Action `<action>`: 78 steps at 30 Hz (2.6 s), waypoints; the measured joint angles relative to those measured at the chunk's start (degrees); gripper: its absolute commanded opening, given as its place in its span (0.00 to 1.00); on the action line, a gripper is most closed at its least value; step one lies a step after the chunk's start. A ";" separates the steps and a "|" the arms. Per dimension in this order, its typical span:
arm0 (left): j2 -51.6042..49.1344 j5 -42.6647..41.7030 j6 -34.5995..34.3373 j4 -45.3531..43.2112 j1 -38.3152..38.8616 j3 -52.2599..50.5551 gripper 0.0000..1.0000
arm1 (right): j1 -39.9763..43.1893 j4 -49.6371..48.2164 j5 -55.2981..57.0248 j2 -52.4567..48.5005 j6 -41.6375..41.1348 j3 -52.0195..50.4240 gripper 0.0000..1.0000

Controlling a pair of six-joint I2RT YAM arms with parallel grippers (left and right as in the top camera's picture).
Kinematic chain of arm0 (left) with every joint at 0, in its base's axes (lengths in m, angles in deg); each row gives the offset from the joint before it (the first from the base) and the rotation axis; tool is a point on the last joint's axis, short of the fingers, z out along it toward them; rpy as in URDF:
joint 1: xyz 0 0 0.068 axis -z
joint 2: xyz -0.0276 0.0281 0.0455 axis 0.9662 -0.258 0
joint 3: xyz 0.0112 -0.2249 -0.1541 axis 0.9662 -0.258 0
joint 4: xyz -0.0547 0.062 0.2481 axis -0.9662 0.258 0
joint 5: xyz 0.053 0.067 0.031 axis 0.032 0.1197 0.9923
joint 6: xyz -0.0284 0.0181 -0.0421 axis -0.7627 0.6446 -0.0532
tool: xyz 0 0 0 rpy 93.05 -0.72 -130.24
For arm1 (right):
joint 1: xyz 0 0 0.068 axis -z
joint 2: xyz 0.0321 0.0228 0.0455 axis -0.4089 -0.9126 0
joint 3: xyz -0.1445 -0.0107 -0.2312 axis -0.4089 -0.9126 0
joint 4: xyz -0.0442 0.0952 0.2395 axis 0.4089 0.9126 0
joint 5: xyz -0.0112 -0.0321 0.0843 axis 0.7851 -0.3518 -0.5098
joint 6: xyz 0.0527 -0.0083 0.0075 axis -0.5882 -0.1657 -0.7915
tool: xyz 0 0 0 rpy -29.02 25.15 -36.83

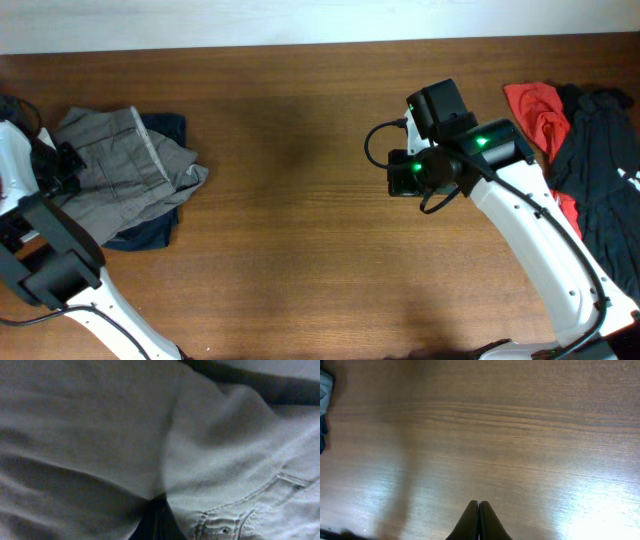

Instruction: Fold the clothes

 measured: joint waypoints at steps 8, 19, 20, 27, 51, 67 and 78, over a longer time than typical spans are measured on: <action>0.00 -1.88 2.58 0.83 4.46 -1.11 0.09 | 0.00 0.04 0.00 0.59 0.07 1.29 0.05; 7.37 -8.83 10.82 10.36 16.02 10.78 0.38 | 0.00 0.20 3.58 11.47 4.70 9.11 0.12; 10.10 -9.25 12.09 10.91 17.99 12.02 0.43 | 0.00 0.17 4.02 12.96 5.25 10.27 0.14; 35.80 -6.34 18.69 13.51 35.32 15.82 0.96 | 0.00 1.20 6.08 23.61 10.73 14.53 0.77; 50.05 -2.27 16.55 25.99 41.55 16.15 0.99 | 0.00 8.81 6.47 27.28 12.28 14.53 0.99; 50.05 -2.27 16.55 26.10 41.55 16.17 0.99 | 8.83 -6.23 11.65 35.91 18.05 5.62 0.99; 50.05 -2.23 16.52 26.18 41.55 16.04 0.99 | 15.10 -23.47 10.93 67.84 16.41 -41.62 0.99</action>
